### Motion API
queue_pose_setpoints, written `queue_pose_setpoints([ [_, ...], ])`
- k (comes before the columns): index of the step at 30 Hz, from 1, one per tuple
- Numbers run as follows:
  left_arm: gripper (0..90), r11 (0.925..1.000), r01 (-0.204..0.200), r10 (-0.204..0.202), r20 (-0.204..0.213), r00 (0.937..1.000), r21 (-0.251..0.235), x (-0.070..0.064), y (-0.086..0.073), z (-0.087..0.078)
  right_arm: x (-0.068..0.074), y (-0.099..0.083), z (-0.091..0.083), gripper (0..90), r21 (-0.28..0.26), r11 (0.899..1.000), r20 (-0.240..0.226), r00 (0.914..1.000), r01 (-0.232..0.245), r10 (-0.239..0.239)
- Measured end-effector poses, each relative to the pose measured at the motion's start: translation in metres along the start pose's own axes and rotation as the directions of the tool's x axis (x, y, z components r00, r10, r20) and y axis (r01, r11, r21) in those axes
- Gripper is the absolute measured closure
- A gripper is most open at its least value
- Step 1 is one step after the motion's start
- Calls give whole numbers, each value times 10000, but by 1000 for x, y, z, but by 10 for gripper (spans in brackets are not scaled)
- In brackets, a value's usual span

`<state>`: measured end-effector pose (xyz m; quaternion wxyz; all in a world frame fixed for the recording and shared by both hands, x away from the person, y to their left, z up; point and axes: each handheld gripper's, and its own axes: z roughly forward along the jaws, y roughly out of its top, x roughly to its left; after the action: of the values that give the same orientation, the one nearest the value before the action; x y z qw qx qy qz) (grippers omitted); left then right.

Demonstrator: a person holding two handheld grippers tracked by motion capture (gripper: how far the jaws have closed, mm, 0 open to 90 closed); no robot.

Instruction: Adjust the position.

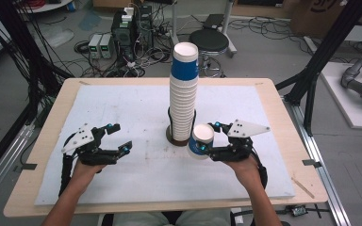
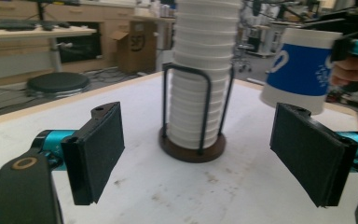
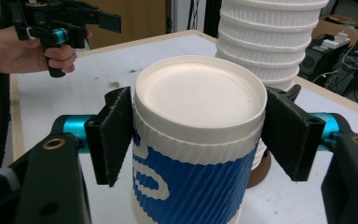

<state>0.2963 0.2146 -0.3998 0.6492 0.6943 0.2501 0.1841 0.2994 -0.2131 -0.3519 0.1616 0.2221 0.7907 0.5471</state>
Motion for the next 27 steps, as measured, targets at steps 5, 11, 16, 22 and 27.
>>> queue_pose_setpoints([
  [5, 176, 9997, -96, 77, 767, 9970, 246, -9, 1, 9, 2, 0, 1, 297, -27, 10000, -130, 9999, -46, 46],
  [11, 178, 9991, -244, 206, 1111, 9936, 337, -20, 3, 15, 4, 0, 5, 297, -33, 10000, -376, 9993, 32, -33],
  [16, 176, 9986, -299, 230, 1486, 9886, 440, -30, 2, 23, 11, 2, 11, 297, -95, 9999, -711, 9974, 100, -107],
  [22, 176, 9977, -448, 324, 2219, 9745, 511, -42, -1, 35, 21, 5, 23, 297, -72, 9996, -1164, 9928, 284, -291],
  [27, 175, 9965, -545, 350, 2733, 9613, 641, -53, -4, 49, 25, 6, 28, 297, -112, 9996, -1498, 9883, 276, -290],
])
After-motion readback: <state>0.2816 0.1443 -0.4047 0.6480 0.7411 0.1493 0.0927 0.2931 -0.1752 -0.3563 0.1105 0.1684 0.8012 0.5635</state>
